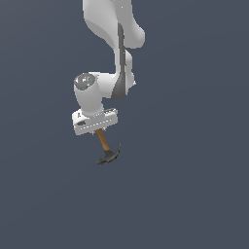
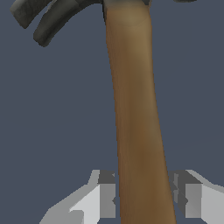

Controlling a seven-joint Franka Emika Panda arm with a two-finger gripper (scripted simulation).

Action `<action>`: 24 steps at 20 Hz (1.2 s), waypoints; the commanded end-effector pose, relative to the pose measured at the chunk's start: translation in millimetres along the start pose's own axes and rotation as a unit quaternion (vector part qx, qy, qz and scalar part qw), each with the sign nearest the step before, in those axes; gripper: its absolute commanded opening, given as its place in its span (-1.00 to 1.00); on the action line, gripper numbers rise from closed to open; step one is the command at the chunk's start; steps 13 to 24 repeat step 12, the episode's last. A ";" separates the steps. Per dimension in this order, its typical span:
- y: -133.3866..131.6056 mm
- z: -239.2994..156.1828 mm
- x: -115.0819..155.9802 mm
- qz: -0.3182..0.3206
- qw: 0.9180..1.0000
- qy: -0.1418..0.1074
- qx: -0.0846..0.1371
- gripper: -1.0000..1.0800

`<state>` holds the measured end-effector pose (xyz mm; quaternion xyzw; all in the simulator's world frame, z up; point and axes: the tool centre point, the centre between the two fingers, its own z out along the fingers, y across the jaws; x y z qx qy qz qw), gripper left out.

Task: Pick up the object and move it to a goal position.

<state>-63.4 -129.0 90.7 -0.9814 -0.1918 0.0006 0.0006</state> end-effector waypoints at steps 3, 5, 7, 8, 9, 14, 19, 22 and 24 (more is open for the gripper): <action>29.0 -15.7 -4.2 -0.001 1.000 0.001 -0.001 -1.00; 36.9 -19.4 -5.4 -0.001 1.000 0.001 -0.001 -1.00; 42.1 -21.8 -6.0 -0.001 1.000 0.001 -0.001 -1.00; 43.6 -22.5 -6.1 -0.001 1.000 0.001 -0.001 -1.00; 44.3 -22.7 -6.0 -0.001 1.000 0.001 -0.001 -1.00; 43.3 -21.9 -5.1 -0.001 1.000 0.000 -0.001 -1.00; 43.3 -21.9 -5.1 -0.001 1.000 0.000 -0.001 -1.00; 43.3 -21.9 -5.1 -0.001 1.000 0.000 -0.001 -1.00; 43.3 -21.9 -5.1 -0.001 1.000 0.000 -0.001 -1.00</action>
